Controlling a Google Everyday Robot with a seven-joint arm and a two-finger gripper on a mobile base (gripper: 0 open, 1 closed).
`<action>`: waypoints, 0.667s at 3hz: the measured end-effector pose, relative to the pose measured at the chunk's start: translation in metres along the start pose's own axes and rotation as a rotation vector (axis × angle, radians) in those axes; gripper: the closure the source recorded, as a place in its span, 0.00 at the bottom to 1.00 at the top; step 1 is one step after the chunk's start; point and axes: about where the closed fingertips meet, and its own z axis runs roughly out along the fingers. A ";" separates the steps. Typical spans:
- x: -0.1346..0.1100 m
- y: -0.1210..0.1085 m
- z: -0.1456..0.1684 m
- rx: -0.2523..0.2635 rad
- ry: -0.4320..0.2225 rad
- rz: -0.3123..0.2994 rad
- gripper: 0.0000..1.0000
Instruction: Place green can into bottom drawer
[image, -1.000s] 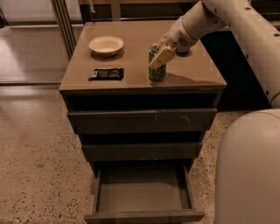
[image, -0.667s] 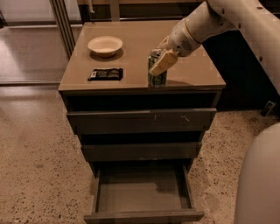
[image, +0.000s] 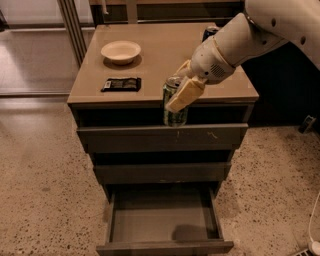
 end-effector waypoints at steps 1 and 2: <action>0.000 0.000 0.000 0.001 0.000 0.000 1.00; 0.015 0.014 0.018 0.000 0.002 -0.008 1.00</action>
Offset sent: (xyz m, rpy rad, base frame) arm -0.0449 0.0043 -0.0911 -0.0112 -0.0206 0.0147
